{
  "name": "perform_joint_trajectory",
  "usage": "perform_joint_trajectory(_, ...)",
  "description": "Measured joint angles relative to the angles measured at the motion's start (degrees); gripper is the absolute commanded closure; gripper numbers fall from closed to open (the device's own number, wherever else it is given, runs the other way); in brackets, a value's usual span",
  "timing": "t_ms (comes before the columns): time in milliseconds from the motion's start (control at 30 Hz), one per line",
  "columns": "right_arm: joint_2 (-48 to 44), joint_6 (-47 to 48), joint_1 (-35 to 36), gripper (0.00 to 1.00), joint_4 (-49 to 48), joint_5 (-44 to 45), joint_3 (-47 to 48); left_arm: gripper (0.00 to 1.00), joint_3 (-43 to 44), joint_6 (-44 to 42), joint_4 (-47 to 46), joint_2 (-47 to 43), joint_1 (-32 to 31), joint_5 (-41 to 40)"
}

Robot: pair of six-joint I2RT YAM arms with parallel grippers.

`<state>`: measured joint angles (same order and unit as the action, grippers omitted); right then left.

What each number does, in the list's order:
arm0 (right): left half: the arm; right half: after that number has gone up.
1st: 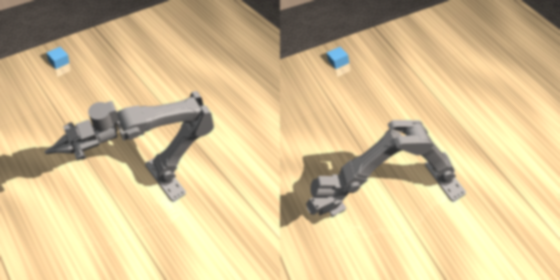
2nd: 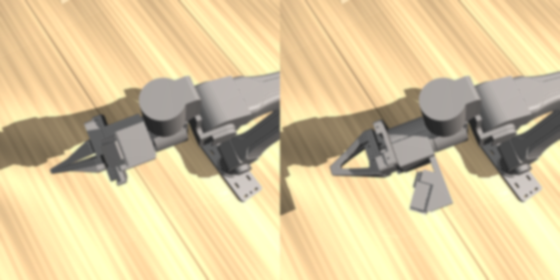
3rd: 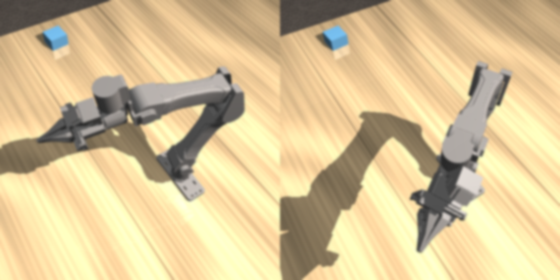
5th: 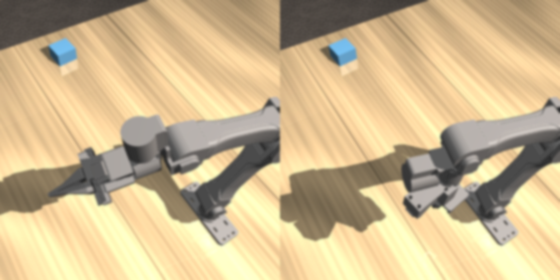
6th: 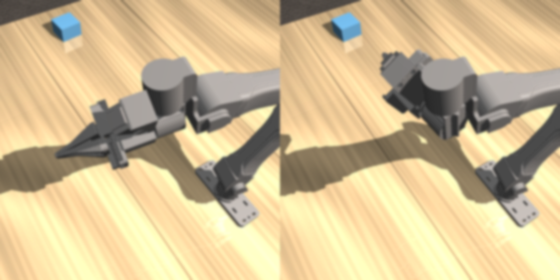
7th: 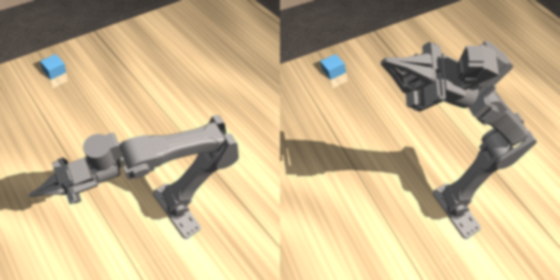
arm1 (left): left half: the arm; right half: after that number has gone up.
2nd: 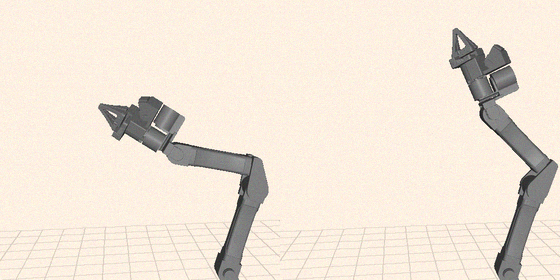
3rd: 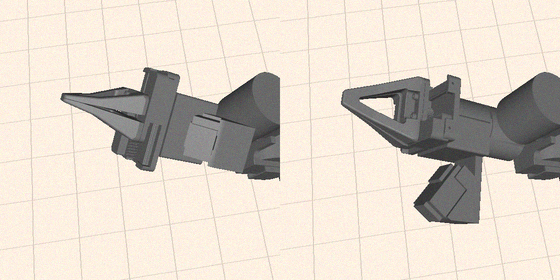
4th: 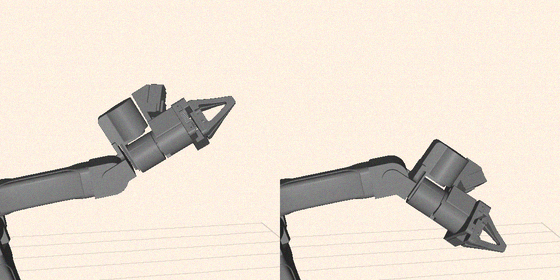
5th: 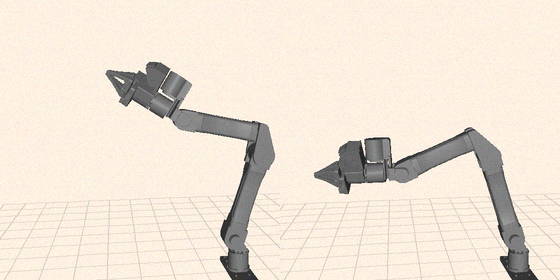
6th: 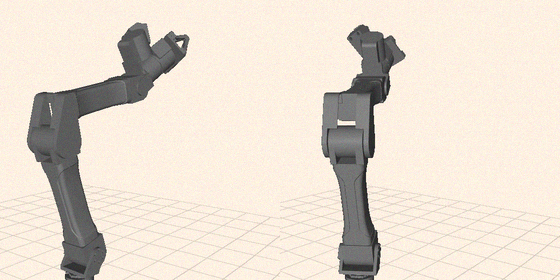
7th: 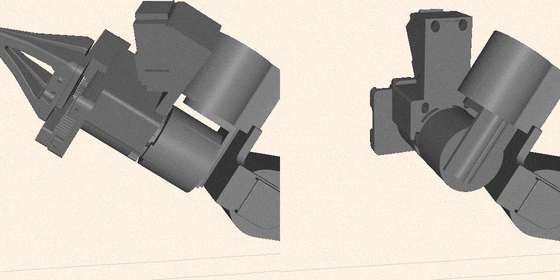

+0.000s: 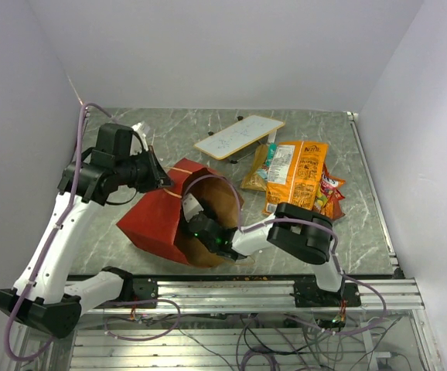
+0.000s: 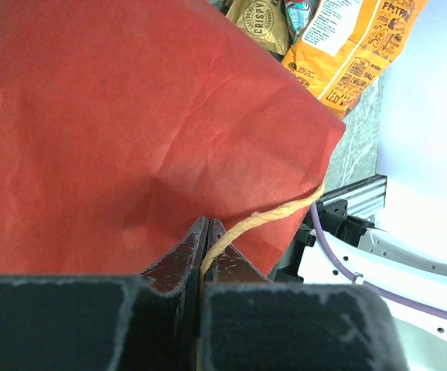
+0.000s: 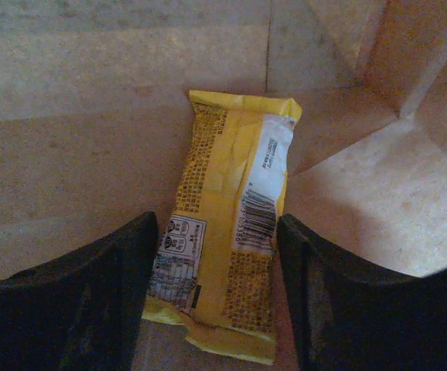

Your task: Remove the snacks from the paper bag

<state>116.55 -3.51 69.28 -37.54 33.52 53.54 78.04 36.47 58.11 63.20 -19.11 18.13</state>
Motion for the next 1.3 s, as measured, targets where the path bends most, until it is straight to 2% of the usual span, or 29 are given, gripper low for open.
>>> perform_joint_trajectory(233,-0.81,-1.07,0.11,0.79,3.02,0.35,0.24,0.93,-0.52,-1.01,2.4,-2.56,0.0,-4.15)
perform_joint_trajectory(400,-5.38,-1.01,0.33,0.91,7.08,-1.38,0.11,0.93,-0.85,-2.4,5.81,-6.19,0.0,-8.98)
perform_joint_trajectory(800,-30.75,1.27,4.13,0.94,11.32,-10.34,-7.63,0.93,-11.26,-2.62,8.28,-21.99,0.0,-18.64)
perform_joint_trajectory(967,-40.06,2.62,6.67,0.93,14.97,-14.14,-6.88,0.93,-14.14,-2.51,8.41,-27.26,0.0,-20.87)
perform_joint_trajectory(1133,-44.76,3.23,7.3,0.92,17.94,-12.41,-2.4,0.93,-11.3,-3.34,8.15,-22.25,0.0,-21.97)
perform_joint_trajectory(1300,-46.69,7.41,6.56,0.91,21.88,-2.56,3.48,0.93,0.55,-4.42,5.33,-8.41,0.0,-21.22)
